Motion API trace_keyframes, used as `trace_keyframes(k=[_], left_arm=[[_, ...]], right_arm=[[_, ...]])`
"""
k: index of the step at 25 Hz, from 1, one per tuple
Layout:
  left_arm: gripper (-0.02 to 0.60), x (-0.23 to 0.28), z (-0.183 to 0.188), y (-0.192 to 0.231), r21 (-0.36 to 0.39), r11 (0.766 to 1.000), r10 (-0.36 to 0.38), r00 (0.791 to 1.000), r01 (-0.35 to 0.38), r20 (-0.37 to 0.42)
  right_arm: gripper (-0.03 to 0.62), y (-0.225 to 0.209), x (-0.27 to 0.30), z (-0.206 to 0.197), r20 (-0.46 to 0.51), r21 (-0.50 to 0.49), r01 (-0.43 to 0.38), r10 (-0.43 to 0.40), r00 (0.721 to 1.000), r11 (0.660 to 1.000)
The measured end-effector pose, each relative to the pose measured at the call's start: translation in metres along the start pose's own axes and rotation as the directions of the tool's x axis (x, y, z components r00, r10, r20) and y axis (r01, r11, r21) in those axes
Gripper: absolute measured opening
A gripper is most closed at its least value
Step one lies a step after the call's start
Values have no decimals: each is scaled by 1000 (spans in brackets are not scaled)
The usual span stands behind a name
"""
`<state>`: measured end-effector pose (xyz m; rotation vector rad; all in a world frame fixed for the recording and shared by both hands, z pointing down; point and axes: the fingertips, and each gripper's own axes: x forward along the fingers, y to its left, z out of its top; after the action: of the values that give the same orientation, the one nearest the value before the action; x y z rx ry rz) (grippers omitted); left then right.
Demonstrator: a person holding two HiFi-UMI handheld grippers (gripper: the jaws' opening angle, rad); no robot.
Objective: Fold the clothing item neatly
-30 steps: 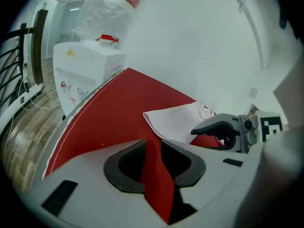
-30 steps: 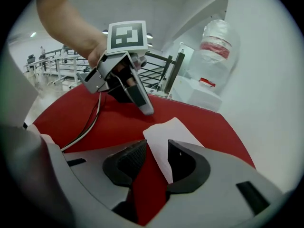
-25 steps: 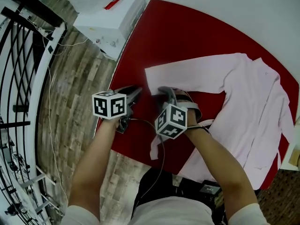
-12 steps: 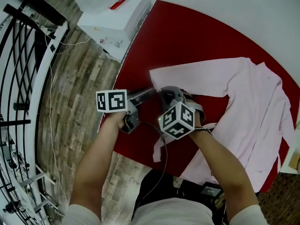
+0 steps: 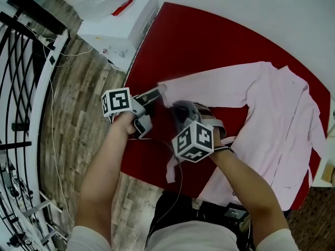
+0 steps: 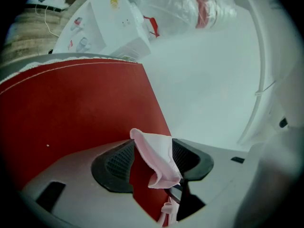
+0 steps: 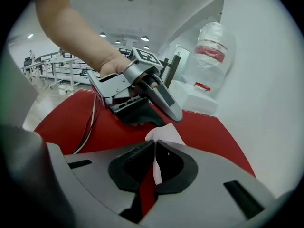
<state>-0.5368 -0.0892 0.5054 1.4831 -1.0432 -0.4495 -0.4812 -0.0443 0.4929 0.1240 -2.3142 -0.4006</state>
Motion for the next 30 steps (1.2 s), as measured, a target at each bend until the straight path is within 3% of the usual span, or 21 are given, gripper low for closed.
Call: trace_keyframes(k=[4,5,6,7,12,20,23,30], left_arm=[[219,5,-2,6,56,997,51,998,-50,-24],[151,6,-3,5,73,996,58,998,-56,-36],[38,6,-4,4,89,994,63,997,-59,-43],[20,6,-4,2,107,992,67,997,-62,-43],[15,9,-2,-20,259,963,85,995,-70,-48],[15,19,-1,-108,487,873,54,998,-25,-44],[15,28,-7,-147,548,836,49,997,-10,-57],[15,63,-28,-207,632,775,71,992,12,-106]], right_arm=[[25,1,-2,0,2,-9,10,-10,1000,1000],[25,1,-3,0,3,-7,12,-12,1000,1000],[25,1,-4,1,5,-5,14,-14,1000,1000],[25,1,-5,1,7,-2,18,-18,1000,1000],[25,-5,-17,1,25,26,45,-46,999,999],[23,-34,-67,6,122,166,123,-144,982,978],[23,-51,-94,4,158,226,151,-189,969,962],[23,-79,-152,-10,195,295,196,-260,946,935]])
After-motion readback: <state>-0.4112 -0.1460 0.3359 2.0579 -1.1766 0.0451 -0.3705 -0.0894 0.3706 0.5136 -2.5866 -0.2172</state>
